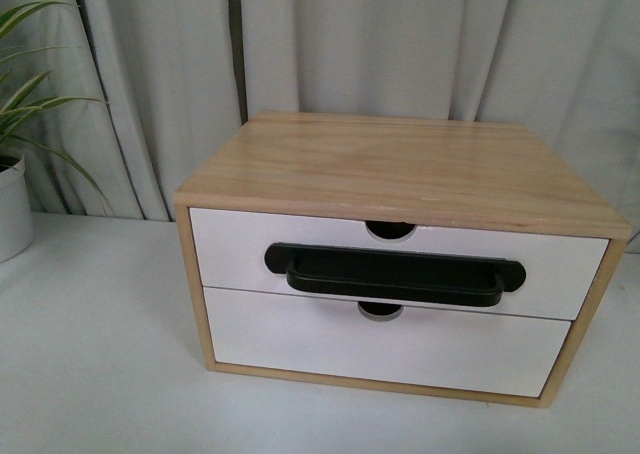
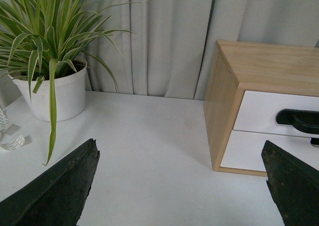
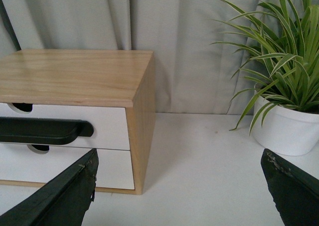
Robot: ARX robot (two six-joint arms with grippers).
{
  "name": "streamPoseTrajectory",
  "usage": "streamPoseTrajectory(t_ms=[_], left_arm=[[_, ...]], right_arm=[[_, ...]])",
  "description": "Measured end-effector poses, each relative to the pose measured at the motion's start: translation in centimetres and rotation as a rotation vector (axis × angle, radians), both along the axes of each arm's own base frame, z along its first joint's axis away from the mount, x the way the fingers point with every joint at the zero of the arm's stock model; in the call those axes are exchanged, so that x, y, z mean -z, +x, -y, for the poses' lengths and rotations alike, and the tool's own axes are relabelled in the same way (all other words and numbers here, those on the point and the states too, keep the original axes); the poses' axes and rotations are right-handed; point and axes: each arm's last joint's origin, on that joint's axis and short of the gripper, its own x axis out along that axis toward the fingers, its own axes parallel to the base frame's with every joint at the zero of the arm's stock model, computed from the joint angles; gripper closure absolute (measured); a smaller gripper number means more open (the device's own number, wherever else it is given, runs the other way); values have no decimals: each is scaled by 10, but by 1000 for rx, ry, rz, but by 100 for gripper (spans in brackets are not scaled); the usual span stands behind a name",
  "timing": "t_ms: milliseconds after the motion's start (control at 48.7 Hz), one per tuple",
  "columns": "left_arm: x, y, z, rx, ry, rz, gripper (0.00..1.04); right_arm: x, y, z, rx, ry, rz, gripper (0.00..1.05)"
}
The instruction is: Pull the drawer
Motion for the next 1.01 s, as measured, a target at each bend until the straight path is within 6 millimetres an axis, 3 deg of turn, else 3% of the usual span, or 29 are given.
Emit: streamPoseTrajectory(t_ms=[1006], left_arm=[[0, 0, 0, 0, 0, 0, 6]], right_arm=[[0, 0, 0, 0, 0, 0, 9]])
